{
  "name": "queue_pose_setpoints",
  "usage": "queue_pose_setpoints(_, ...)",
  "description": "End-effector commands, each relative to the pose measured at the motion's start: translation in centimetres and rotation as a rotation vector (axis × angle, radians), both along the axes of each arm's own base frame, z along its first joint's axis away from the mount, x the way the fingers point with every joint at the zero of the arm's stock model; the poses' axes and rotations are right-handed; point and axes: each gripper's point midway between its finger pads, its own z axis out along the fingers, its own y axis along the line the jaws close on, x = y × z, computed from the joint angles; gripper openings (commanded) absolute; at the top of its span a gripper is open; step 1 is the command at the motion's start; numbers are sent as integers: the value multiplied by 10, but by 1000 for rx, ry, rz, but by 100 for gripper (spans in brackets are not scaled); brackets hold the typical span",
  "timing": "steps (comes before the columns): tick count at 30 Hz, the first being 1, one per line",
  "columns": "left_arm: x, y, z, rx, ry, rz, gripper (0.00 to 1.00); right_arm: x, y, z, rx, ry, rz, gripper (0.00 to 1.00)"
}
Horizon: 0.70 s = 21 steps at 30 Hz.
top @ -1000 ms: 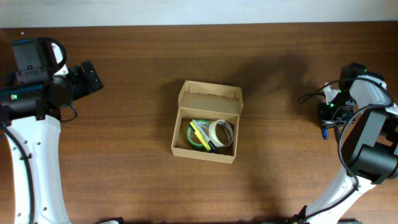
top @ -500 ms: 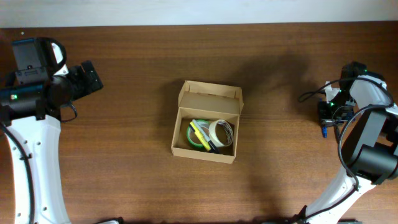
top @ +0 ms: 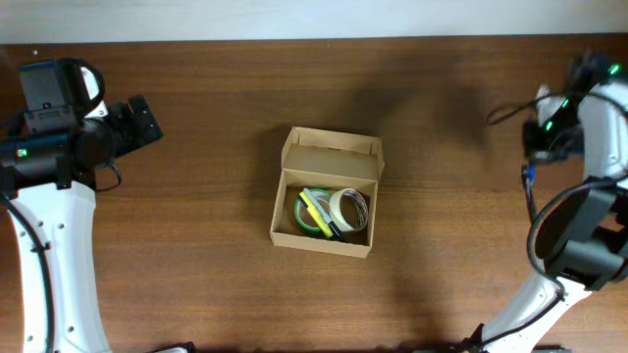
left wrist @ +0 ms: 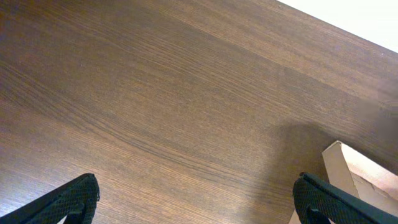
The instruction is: Pack container
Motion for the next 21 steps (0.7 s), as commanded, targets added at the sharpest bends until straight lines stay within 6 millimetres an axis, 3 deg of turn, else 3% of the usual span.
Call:
queue_pose_setpoints(1, 0, 3, 1, 16, -2, -5, 99, 26, 30, 86, -20, -207, 49, 4)
queue_pose_setpoints(3, 0, 3, 1, 16, -2, -5, 99, 33, 55, 112, -10, -257, 106, 4)
queue_pose_setpoints(6, 0, 3, 1, 16, -2, -5, 99, 39, 102, 135, 0, -295, 215, 4)
queue_pose_setpoints(10, 0, 3, 1, 16, -2, -5, 99, 35, 188, 135, 33, -272, 416, 4)
queue_pose_setpoints(13, 0, 3, 1, 16, -1, -5, 99, 21, 259, 132, 35, -251, 593, 4)
queue_pose_setpoints(15, 0, 2, 1, 15, -1, -5, 99, 10, 293, 132, 6, -247, 689, 4)
queue_pose_setpoints(18, -1, 2, 1, 15, -1, -5, 99, -6, 330, 133, -57, -248, 803, 4)
queue_pose_setpoints(21, -1, 2, 1, 15, 0, -5, 99, -13, 347, 134, -83, -257, 851, 4)
